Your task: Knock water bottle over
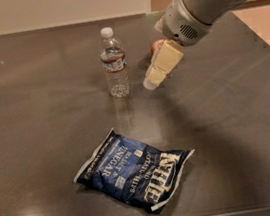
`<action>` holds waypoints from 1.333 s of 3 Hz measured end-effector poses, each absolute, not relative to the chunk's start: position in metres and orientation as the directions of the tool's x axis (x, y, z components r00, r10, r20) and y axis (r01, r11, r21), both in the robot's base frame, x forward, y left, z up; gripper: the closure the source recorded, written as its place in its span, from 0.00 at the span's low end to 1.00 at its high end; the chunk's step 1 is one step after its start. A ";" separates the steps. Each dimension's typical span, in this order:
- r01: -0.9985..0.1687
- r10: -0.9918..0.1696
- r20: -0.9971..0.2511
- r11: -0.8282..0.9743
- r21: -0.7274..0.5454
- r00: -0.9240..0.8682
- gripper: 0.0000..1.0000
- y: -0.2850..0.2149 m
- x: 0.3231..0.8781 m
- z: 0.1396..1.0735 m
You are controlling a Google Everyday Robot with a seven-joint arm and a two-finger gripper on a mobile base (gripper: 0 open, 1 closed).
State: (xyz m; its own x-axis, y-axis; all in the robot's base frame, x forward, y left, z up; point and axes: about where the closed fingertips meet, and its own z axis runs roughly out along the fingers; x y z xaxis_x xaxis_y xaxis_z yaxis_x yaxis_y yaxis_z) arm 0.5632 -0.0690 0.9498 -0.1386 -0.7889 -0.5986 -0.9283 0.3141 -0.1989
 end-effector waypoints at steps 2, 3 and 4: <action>-0.938 -0.718 -0.690 0.292 -0.185 -0.087 0.00 -0.015 0.611 0.931; -0.943 -0.687 -0.722 0.285 -0.174 -0.074 0.00 0.003 0.628 0.924; -0.950 -0.652 -0.754 0.278 -0.143 -0.078 0.00 0.015 0.636 0.923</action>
Offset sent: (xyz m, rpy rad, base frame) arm 0.0774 0.0811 -0.0307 0.1928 -0.0427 0.0722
